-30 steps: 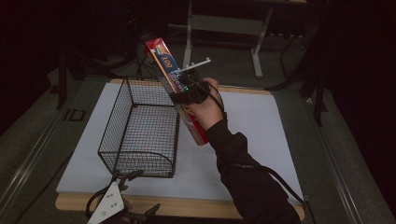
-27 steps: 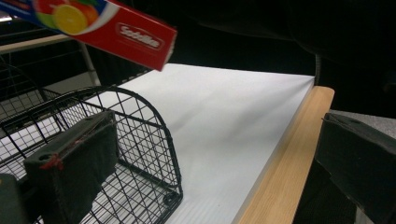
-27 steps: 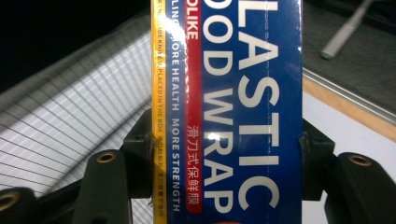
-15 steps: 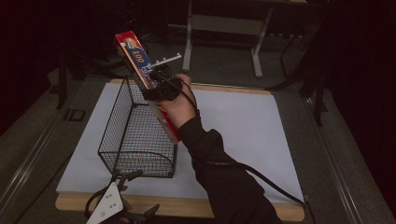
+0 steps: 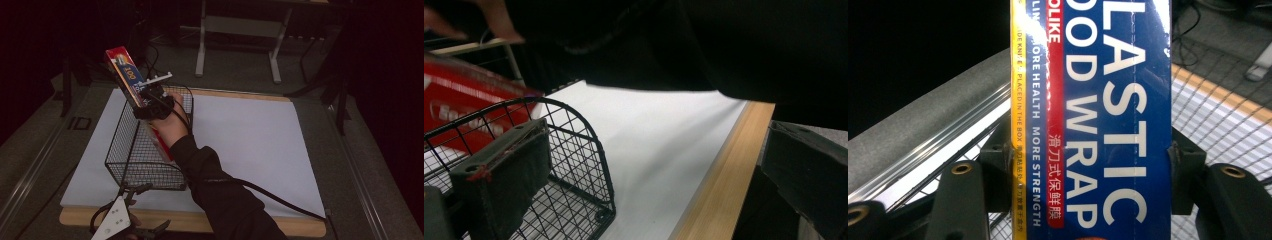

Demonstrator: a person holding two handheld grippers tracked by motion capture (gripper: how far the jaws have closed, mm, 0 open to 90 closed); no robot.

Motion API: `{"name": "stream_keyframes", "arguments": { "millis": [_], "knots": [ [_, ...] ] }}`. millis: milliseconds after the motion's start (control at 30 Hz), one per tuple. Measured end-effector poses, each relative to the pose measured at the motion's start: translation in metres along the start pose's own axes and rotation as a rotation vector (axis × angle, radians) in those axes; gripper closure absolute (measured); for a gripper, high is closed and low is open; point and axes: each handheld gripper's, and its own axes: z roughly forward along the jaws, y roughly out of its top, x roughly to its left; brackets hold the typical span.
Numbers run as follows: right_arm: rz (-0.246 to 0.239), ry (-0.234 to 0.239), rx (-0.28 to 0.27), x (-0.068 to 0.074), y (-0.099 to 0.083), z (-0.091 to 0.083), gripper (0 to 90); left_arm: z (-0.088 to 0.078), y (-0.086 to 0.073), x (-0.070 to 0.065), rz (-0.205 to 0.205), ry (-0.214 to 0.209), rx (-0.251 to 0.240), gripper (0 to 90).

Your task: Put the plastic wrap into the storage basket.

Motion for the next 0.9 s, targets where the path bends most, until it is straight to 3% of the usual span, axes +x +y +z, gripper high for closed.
{"name": "stream_keyframes", "arguments": {
  "millis": [100,333,400,500,700,900],
  "knots": [
    [0.005,0.015,0.022,0.004,-0.009,0.010,39.2,0.001,0.000,0.000,-0.004,0.001,0.004,0.1],
    [-0.011,-0.030,0.083,0.004,-0.031,0.029,39.3,0.004,0.000,-0.001,-0.004,-0.007,0.014,0.1],
    [0.018,-0.016,0.101,0.001,-0.035,0.032,39.3,0.004,0.000,-0.001,-0.002,-0.006,0.012,0.1],
    [-0.037,-0.059,0.108,0.005,-0.040,0.036,39.2,0.003,0.000,0.000,-0.003,-0.002,0.011,0.1],
    [0.007,-0.021,0.115,0.000,-0.045,0.036,39.0,0.002,-0.001,-0.001,-0.002,0.003,0.015,0.1],
    [0.009,0.005,0.158,-0.002,-0.045,0.035,38.3,0.002,-0.001,-0.003,0.011,0.003,0.026,0.1]
  ]
}}
